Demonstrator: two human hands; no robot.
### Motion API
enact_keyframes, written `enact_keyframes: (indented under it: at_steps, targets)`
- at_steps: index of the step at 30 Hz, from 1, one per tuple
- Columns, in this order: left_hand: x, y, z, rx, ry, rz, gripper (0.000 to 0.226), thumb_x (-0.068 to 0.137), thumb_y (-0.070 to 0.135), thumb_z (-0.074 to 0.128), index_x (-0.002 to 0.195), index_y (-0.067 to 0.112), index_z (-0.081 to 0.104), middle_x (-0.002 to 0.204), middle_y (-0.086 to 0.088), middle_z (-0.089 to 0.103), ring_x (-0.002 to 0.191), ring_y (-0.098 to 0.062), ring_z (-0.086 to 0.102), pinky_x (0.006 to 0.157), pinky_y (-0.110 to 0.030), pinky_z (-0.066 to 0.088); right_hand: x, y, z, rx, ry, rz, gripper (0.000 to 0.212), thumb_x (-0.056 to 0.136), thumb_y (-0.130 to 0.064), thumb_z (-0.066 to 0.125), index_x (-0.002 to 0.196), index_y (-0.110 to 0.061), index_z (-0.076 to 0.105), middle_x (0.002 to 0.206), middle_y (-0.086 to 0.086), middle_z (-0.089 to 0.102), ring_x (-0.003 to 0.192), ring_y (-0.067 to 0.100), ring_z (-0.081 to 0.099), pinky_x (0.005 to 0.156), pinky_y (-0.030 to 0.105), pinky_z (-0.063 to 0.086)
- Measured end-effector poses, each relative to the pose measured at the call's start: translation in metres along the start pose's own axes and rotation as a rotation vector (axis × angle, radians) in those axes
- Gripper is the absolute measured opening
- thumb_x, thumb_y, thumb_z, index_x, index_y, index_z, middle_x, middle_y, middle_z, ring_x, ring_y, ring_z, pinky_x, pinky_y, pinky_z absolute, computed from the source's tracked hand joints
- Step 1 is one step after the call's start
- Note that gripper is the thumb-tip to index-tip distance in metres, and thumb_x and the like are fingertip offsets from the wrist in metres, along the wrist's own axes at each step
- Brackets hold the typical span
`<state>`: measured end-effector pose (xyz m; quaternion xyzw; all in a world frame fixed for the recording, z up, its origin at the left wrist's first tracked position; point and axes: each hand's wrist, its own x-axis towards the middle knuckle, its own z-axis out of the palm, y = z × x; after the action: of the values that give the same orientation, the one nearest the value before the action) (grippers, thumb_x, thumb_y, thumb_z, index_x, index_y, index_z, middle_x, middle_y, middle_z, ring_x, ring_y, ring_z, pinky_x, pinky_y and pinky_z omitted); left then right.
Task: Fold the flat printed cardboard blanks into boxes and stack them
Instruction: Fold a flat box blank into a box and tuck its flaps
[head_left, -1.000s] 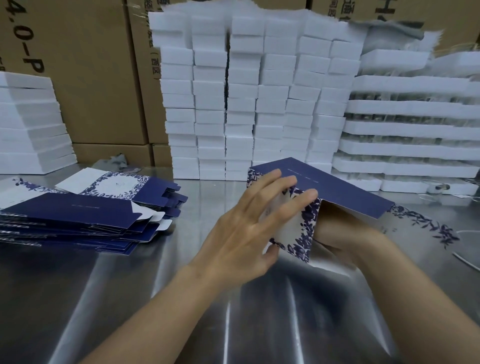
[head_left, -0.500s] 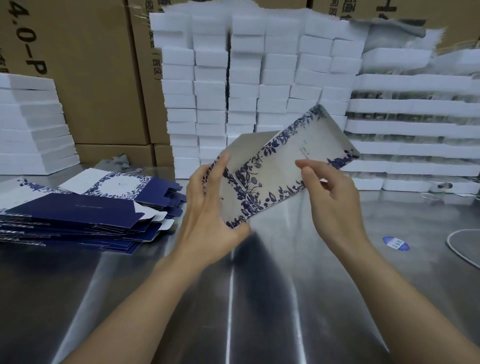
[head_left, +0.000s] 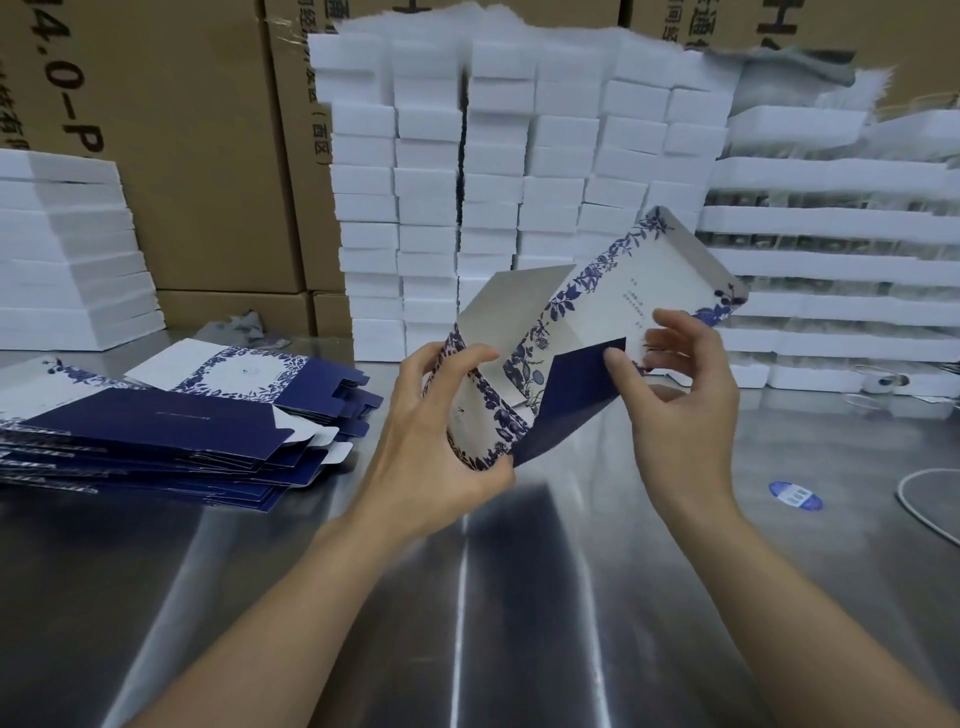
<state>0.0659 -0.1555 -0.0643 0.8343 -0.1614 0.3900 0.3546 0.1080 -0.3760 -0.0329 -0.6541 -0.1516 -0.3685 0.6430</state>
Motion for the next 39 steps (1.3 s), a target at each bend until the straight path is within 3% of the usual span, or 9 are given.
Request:
enact_keyframes:
  at_steps: [3, 10, 15, 17, 20, 26, 32, 36, 39]
  targets:
    - [-0.002, 0.008, 0.002, 0.052, -0.004, 0.070, 0.091, 0.065, 0.033, 0.079, 0.144, 0.059, 0.042, 0.154, 0.011, 0.028, 0.143, -0.001, 0.036, 0.101, 0.002, 0.029, -0.004, 0.005, 0.002, -0.096, 0.112, 0.008, 0.049, 0.083, -0.032, 0.089, 0.111, -0.029, 0.049, 0.114, -0.001, 0.056, 0.094, 0.013, 0.055, 0.082, 0.022, 0.047]
    - [-0.002, 0.015, 0.001, 0.180, 0.049, 0.197, 0.090, 0.069, 0.025, 0.085, 0.149, 0.044, 0.050, 0.164, -0.004, 0.025, 0.152, -0.025, 0.033, 0.096, -0.032, 0.055, -0.015, 0.006, 0.017, 0.057, 0.130, 0.542, 0.063, 0.076, -0.048, 0.092, 0.091, -0.024, 0.035, 0.084, -0.004, 0.040, 0.066, 0.015, 0.038, 0.063, 0.031, 0.036]
    - [0.001, 0.009, 0.002, 0.155, 0.068, 0.224, 0.091, 0.069, 0.027, 0.084, 0.151, 0.045, 0.048, 0.165, -0.002, 0.021, 0.154, -0.024, 0.033, 0.103, -0.022, 0.049, -0.019, 0.004, 0.020, 0.338, -0.276, 1.015, 0.057, 0.080, -0.074, 0.074, 0.076, -0.025, 0.046, 0.060, -0.005, 0.034, 0.044, 0.010, 0.034, 0.039, 0.023, 0.023]
    - [0.002, 0.010, -0.001, 0.143, 0.045, 0.233, 0.092, 0.069, 0.026, 0.082, 0.151, 0.044, 0.046, 0.167, -0.002, 0.018, 0.154, -0.027, 0.034, 0.101, -0.034, 0.055, -0.019, 0.005, 0.022, 0.349, -0.365, 0.995, 0.049, 0.090, -0.066, 0.067, 0.075, -0.024, 0.046, 0.059, -0.004, 0.034, 0.045, 0.011, 0.033, 0.040, 0.023, 0.023]
    - [0.004, 0.012, -0.002, 0.159, 0.018, 0.217, 0.097, 0.073, 0.019, 0.081, 0.156, 0.047, 0.038, 0.174, -0.002, 0.006, 0.161, -0.029, 0.020, 0.113, -0.020, 0.037, -0.020, 0.004, 0.024, 0.283, -0.343, 0.895, 0.032, 0.100, -0.047, 0.057, 0.081, -0.022, 0.051, 0.058, -0.004, 0.040, 0.046, 0.011, 0.035, 0.042, 0.023, 0.025]
    - [-0.006, 0.031, 0.017, -0.152, 0.140, 0.046, 0.107, 0.084, 0.017, 0.078, 0.162, 0.053, 0.016, 0.175, 0.015, 0.009, 0.158, 0.000, 0.017, 0.114, -0.018, 0.034, -0.032, 0.001, 0.032, 0.288, -0.164, 0.849, 0.032, 0.107, -0.039, 0.048, 0.085, -0.015, 0.053, 0.057, -0.001, 0.052, 0.043, 0.011, 0.039, 0.036, 0.021, 0.032]
    - [-0.004, 0.038, 0.033, -0.528, 0.082, -0.595, 0.077, 0.097, 0.041, 0.074, 0.156, 0.057, 0.028, 0.156, 0.008, 0.045, 0.133, -0.011, 0.055, 0.111, -0.042, 0.049, -0.047, 0.001, 0.046, 0.331, -0.180, 0.776, 0.037, 0.111, -0.042, 0.043, 0.097, -0.015, 0.065, 0.058, -0.002, 0.050, 0.043, 0.009, 0.038, 0.040, 0.020, 0.031]
    - [-0.004, 0.031, 0.036, -0.670, 0.011, -0.734, 0.046, 0.108, 0.029, 0.054, 0.151, 0.046, 0.045, 0.105, -0.002, 0.076, 0.086, -0.016, 0.072, 0.072, -0.031, 0.058, -0.058, 0.008, 0.058, 0.283, -0.188, 0.718, 0.039, 0.111, -0.042, 0.044, 0.095, -0.013, 0.066, 0.064, 0.006, 0.049, 0.045, 0.009, 0.041, 0.043, 0.022, 0.032]
    - [-0.004, 0.025, 0.037, -0.760, 0.041, -0.774, 0.050, 0.108, 0.014, 0.051, 0.155, 0.031, 0.046, 0.068, -0.005, 0.057, 0.055, -0.010, 0.052, 0.049, -0.021, 0.043, -0.061, 0.016, 0.061, 0.218, -0.250, 0.712, 0.044, 0.111, -0.044, 0.041, 0.091, -0.012, 0.064, 0.062, 0.005, 0.045, 0.046, 0.011, 0.038, 0.042, 0.023, 0.031]
